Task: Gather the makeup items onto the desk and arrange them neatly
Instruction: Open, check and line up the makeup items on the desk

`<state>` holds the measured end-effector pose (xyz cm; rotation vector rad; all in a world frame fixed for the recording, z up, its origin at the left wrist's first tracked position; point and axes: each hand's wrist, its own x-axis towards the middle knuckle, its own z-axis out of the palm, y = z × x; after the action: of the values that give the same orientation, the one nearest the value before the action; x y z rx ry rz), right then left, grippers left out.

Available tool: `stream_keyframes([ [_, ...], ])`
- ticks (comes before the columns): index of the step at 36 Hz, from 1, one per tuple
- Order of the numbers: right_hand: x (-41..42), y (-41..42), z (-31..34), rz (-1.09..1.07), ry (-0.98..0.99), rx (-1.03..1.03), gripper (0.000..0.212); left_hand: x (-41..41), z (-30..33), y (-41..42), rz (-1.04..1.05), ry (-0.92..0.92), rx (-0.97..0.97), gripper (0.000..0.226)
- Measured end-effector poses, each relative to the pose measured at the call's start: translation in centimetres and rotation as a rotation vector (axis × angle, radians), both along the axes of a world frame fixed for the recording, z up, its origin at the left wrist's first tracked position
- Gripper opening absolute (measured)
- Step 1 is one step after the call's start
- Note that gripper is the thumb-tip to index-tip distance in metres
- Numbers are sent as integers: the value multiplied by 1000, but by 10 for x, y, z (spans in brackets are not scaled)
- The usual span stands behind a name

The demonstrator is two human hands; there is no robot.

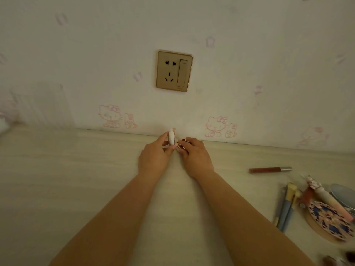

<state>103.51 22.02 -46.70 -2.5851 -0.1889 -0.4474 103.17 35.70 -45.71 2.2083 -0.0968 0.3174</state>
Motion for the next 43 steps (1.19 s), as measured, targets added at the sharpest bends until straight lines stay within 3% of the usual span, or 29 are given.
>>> stream_keyframes([
  [18, -7, 2, 7, 0, 78, 20, 44, -6, 3, -3, 32, 28, 55, 44],
  [23, -20, 2, 12, -73, 44, 104, 44, -19, 6, -6, 141, 46, 34, 51],
  [29, -66, -1, 11, -252, 39, 85, 43, -58, 11, -13, 232, 58, -34, 35],
  [38, -149, -22, 16, -202, 111, -70, 36, -133, 14, -59, 7, 95, 52, 23],
  [43, -197, -57, 22, -257, 25, -223, 32, -169, 18, -96, -133, 108, 4, 19],
])
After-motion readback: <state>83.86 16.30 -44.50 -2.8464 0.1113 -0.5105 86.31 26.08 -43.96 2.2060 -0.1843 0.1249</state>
